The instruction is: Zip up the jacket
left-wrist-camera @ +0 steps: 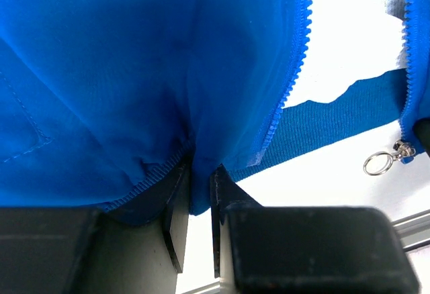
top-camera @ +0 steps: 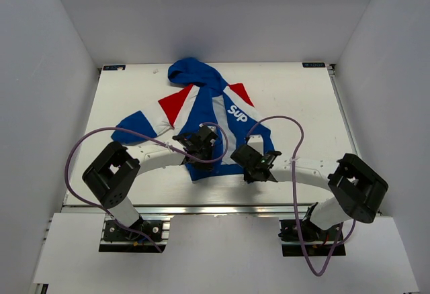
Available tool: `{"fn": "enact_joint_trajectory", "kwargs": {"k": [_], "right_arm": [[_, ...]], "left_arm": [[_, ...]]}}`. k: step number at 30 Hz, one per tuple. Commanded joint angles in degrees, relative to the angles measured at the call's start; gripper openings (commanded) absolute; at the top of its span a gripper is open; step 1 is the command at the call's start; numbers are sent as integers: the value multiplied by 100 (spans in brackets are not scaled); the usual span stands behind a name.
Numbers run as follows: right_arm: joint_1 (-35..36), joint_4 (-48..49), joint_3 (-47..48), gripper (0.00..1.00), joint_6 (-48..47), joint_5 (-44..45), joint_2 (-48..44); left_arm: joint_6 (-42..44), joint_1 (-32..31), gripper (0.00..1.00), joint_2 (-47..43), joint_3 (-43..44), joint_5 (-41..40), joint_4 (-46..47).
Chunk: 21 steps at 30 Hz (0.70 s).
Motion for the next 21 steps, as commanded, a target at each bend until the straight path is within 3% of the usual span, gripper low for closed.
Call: {"fn": "enact_joint_trajectory", "kwargs": {"k": [1,6,9,10,14,21], "right_arm": [[6,-329,-387,3,-93,-518,-19],[-46,129,-352,0,-480,-782,-591],[-204,339,-370,0,-603,-940,-898],[-257,410,-396,0,-682,-1080,-986],[-468,770,-650,0,-814,-1397,-1451],[-574,788,-756,0,-806,-1415,-1628]], "left_arm": [[8,3,27,-296,212,-87,-58],[210,11,33,-489,194,212,3],[342,3,55,-647,168,327,-23],[403,3,72,-717,168,414,-49],[509,3,90,-815,212,590,-120],[589,-67,89,-359,528,591,-278]]}}
